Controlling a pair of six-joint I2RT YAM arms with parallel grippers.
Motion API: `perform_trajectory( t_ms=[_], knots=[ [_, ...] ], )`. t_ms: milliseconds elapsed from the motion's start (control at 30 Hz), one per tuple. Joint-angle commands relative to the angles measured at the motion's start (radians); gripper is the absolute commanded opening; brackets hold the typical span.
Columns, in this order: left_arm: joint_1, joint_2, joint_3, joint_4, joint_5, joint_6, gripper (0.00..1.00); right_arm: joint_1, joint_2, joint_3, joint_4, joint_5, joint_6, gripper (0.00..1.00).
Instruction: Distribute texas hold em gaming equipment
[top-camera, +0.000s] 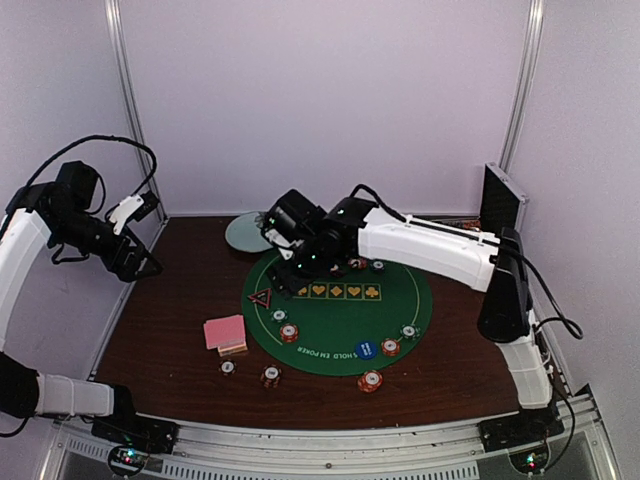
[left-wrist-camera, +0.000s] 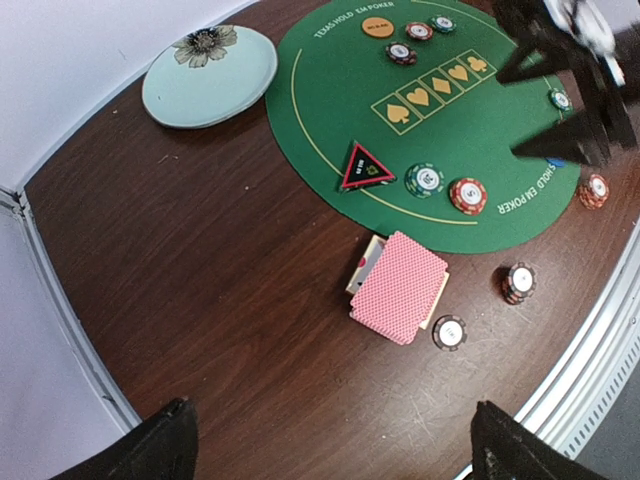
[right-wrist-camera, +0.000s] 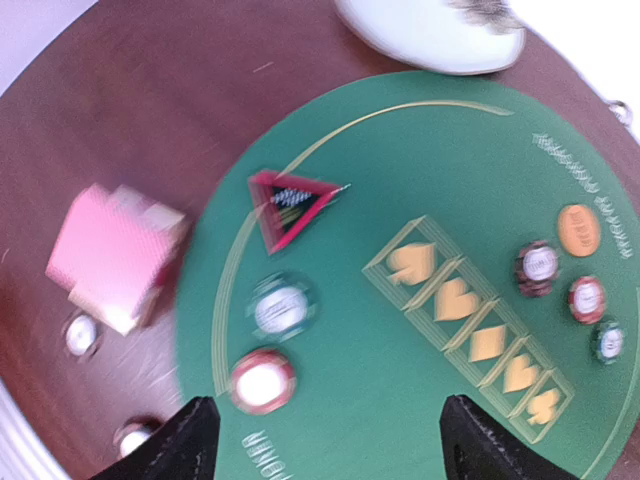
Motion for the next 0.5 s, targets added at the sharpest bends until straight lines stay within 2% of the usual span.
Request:
perform_trajectory(
  t_ms=[0, 200, 467],
  knots=[
    [0.007, -0.021, 0.015, 0.007, -0.006, -0.003, 0.98, 0.126, -0.042, -0.089, -0.011, -0.036, 0.023, 0.84],
    [0.006, -0.025, 0.016, 0.004, 0.006, -0.004, 0.97, 0.245, 0.018, -0.08, -0.066, -0.1, 0.024, 0.88],
    [0.007, -0.035, 0.022, -0.01, 0.005, -0.001, 0.97, 0.261, 0.1, -0.089, -0.062, -0.132, 0.037, 0.83]
  ],
)
